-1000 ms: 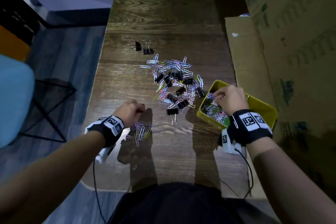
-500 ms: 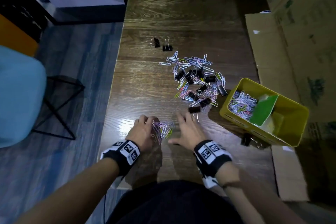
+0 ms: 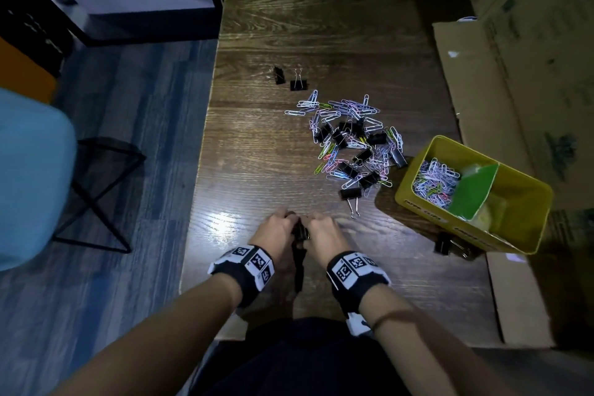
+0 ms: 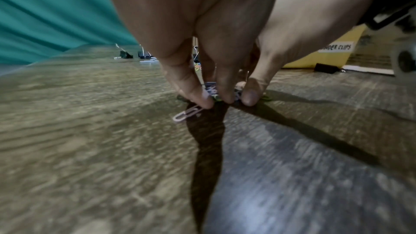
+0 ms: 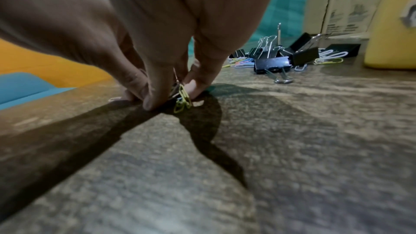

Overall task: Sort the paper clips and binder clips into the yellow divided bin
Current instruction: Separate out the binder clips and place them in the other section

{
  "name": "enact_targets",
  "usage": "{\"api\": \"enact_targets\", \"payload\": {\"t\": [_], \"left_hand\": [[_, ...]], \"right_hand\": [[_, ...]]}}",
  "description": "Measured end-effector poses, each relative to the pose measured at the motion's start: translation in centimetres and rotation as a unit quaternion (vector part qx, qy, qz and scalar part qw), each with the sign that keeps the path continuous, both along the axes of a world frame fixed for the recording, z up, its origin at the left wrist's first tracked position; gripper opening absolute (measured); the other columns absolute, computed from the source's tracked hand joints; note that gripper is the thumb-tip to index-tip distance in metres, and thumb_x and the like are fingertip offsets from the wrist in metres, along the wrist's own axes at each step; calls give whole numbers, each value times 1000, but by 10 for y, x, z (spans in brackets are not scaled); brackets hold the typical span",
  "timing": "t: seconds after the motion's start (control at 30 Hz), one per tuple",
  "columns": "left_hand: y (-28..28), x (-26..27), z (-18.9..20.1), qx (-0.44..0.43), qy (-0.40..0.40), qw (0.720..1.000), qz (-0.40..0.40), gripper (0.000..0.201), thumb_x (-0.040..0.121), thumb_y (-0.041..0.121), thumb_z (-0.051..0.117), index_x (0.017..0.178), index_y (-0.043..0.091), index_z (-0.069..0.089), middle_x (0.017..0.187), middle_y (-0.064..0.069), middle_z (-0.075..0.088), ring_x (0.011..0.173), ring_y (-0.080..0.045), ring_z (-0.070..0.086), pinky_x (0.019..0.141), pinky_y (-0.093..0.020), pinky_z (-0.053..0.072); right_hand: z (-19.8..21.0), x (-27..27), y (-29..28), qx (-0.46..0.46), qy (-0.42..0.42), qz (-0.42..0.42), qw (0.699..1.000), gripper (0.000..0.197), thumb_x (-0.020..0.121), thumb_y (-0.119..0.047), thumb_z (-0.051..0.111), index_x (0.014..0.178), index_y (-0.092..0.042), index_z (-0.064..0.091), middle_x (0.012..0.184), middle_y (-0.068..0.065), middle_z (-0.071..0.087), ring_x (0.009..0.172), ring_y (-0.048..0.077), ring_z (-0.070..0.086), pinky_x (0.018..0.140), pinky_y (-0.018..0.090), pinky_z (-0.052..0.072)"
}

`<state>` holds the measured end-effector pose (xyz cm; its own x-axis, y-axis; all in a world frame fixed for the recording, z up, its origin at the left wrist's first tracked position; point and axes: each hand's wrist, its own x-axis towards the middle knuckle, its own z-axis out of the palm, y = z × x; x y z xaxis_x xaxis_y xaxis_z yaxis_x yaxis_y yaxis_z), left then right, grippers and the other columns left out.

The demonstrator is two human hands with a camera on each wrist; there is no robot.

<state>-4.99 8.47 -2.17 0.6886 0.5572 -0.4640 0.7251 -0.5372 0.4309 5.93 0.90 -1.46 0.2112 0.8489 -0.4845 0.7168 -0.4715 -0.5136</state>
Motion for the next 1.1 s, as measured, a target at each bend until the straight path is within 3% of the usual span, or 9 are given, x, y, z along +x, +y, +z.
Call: {"api": "enact_targets", "payload": {"t": [0.17,0.37,0.47,0.57,0.63,0.83,0.93,1.0,1.1], "left_hand": [[13,0,2,25,19,997,-70,24,88,20,53,107,7,58,105,-14,57,96,-34,59,81,-36,44],[21,-6,-5,69,50,984,-155,28,94,25,44,117,13,56,118,-6,51,112,-26,46,81,-40,46],[24,-9,-10,84,41,981,-172,29,94,23,45,118,13,58,123,-6,49,113,-27,43,86,-42,47],[24,-9,-8,102,-9,977,-186,20,86,11,54,103,6,64,103,-13,61,95,-34,56,76,-42,52],[25,-7,-7,104,-23,975,-197,15,78,6,62,91,3,68,87,-16,65,80,-38,61,69,-39,52],[41,-3,0,-1,-59,995,-81,18,81,23,67,93,10,70,92,-11,70,88,-26,63,76,-28,42],[50,-3,2,-56,-32,998,-11,17,75,21,74,88,11,72,74,-6,67,67,-10,57,62,-19,35],[57,-2,2,-118,-41,991,50,11,71,17,78,79,12,72,59,4,60,50,3,49,55,-13,35],[67,3,12,-229,-85,958,153,16,70,5,76,64,16,67,50,8,63,44,4,52,52,-15,45]], "right_hand": [[1,-5,1,25,-23,-7,999,30,83,-2,53,111,-9,62,103,18,64,97,33,61,81,36,48],[-5,-6,2,-38,-40,-70,996,22,88,-2,49,104,-1,65,96,21,66,94,34,64,74,36,49],[-8,-2,1,-37,-13,-91,995,21,87,-5,52,100,-7,69,91,20,67,89,33,64,73,34,49],[-10,4,-2,-4,51,-141,989,20,83,-6,59,93,-15,73,80,17,70,78,29,64,70,27,48],[-13,10,-3,-3,89,-176,980,23,82,-5,65,102,-14,73,84,14,72,76,21,63,71,21,46],[-21,27,-3,14,207,-291,934,38,74,-3,77,111,-4,67,86,8,69,74,12,58,71,18,49],[-16,38,-6,41,263,-336,904,42,73,3,76,113,2,64,82,3,61,70,9,55,66,7,46],[-11,47,-10,66,280,-356,889,44,71,2,77,113,1,64,89,7,64,78,14,59,76,16,50],[6,61,-18,115,306,-398,857,44,69,2,79,111,1,66,92,10,68,77,12,61,79,27,53]]}}
